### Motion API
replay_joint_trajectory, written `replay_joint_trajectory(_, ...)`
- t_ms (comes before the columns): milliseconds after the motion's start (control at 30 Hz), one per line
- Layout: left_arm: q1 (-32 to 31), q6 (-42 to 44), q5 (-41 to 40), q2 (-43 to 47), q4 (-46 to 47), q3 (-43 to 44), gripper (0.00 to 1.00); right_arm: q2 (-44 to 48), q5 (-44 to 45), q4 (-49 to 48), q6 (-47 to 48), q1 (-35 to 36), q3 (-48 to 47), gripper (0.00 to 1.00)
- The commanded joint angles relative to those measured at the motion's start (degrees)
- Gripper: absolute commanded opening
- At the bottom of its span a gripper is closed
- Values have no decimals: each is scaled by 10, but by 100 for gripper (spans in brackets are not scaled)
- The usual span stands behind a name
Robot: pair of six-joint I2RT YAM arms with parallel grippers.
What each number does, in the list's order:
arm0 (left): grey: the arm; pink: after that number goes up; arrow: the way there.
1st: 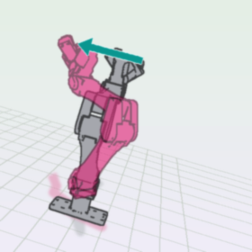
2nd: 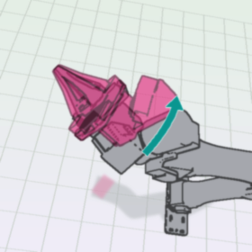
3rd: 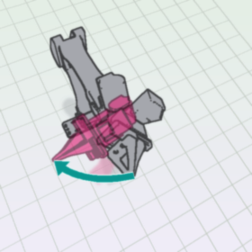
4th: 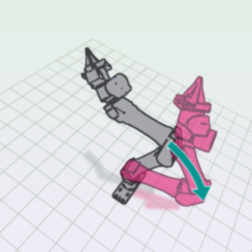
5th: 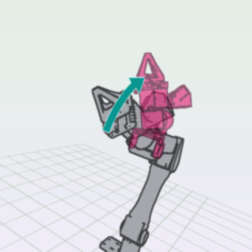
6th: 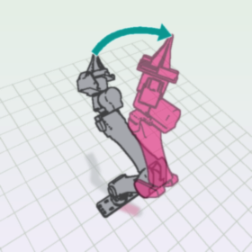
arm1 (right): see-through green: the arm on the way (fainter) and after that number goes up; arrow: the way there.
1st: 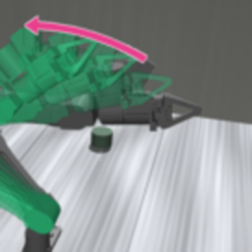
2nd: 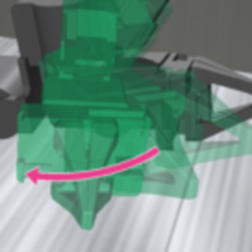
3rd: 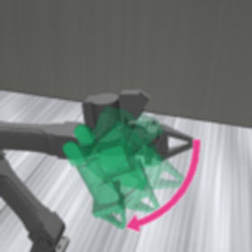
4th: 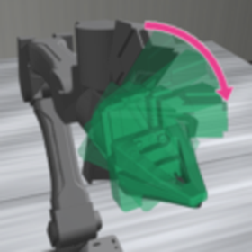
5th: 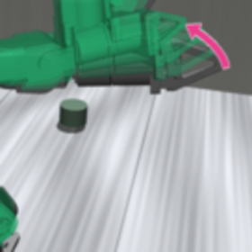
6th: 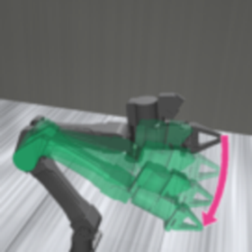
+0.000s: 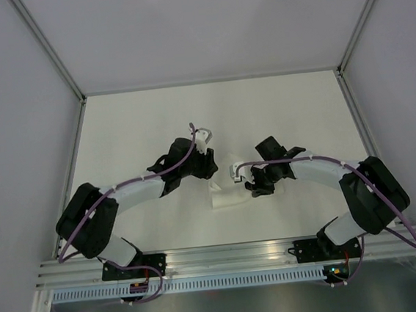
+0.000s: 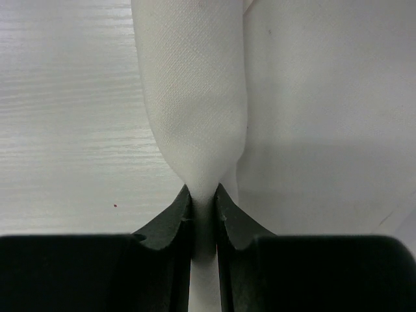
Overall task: Fold the napkin, place the utensils inside, and roll it up
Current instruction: Roll the napkin at the center of the board.
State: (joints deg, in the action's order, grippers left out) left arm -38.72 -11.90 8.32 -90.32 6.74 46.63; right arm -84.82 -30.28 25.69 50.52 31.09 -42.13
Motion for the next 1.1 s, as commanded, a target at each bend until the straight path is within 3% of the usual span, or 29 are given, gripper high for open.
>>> replay_joint_trajectory(0,-2,-23,-71,101,178,-85,49,-65,-34,104,33,-22,-29,13)
replay_joint_trajectory(200,-57,18,-109,182,346,-213,51,-149,-67,162,65,-52,-100,13)
replay_joint_trajectory(400,-158,116,-159,169,313,-206,52,-211,-66,179,63,-62,-149,13)
replay_joint_trajectory(533,-202,167,-144,142,274,-184,56,-235,-60,179,55,-63,-166,12)
replay_joint_trajectory(767,-273,247,-126,32,175,-98,59,-256,-53,173,43,-66,-177,12)
replay_joint_trajectory(1067,-283,300,-171,-66,223,-73,61,-265,-47,171,40,-67,-177,11)
